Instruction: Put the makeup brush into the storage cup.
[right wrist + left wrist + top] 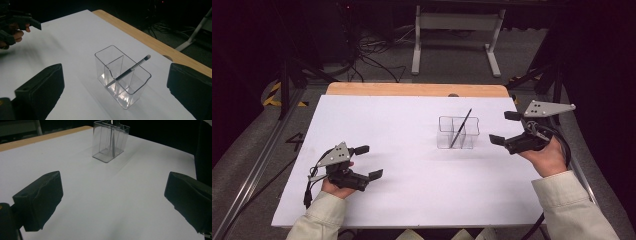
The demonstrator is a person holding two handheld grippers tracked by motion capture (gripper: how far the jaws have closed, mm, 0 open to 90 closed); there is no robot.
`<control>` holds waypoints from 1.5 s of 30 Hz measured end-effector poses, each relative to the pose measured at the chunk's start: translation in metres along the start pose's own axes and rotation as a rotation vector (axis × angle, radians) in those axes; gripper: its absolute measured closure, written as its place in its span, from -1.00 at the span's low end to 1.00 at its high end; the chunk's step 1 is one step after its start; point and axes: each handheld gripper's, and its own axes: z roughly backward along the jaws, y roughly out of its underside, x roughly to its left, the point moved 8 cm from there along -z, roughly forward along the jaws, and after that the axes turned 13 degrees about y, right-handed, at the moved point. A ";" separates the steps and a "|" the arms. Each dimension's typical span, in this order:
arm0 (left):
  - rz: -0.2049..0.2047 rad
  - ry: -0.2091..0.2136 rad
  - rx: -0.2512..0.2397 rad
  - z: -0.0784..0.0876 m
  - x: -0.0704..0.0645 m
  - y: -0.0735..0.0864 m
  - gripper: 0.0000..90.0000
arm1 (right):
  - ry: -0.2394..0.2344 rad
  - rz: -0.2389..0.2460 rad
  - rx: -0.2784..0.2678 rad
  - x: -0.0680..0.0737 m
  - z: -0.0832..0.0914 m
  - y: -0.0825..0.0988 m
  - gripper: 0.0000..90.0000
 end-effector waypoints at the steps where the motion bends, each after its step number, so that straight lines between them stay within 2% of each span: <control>1: -0.003 -0.003 -0.003 0.001 0.000 0.000 -0.94 | -0.002 -0.005 -0.009 0.000 0.001 0.003 -0.99; 5: -0.006 -0.011 -0.006 0.005 -0.001 0.000 -0.96 | -0.007 -0.044 -0.037 0.000 0.004 0.019 -0.99; 8: -0.009 -0.016 -0.009 0.008 -0.001 0.000 -0.96 | -0.005 -0.055 -0.038 -0.001 0.004 0.028 -1.00; 12: -0.002 -0.016 -0.019 0.011 -0.002 0.000 -0.96 | -0.004 -0.081 -0.074 -0.002 0.006 0.042 -1.00; 18: -0.010 -0.019 -0.021 0.016 0.000 0.003 -0.97 | -0.006 -0.084 -0.119 0.002 0.007 0.061 -1.00; 23: -0.017 -0.014 -0.024 0.019 -0.001 0.004 -0.97 | 0.002 -0.096 -0.133 0.003 0.004 0.077 -1.00; 31: -0.013 -0.010 -0.023 0.022 -0.002 0.009 -0.97 | 0.008 -0.110 -0.146 0.006 -0.003 0.094 -1.00; 45: -0.004 -0.017 -0.049 0.029 -0.003 0.017 -0.97 | 0.007 -0.124 -0.165 0.014 -0.015 0.112 -1.00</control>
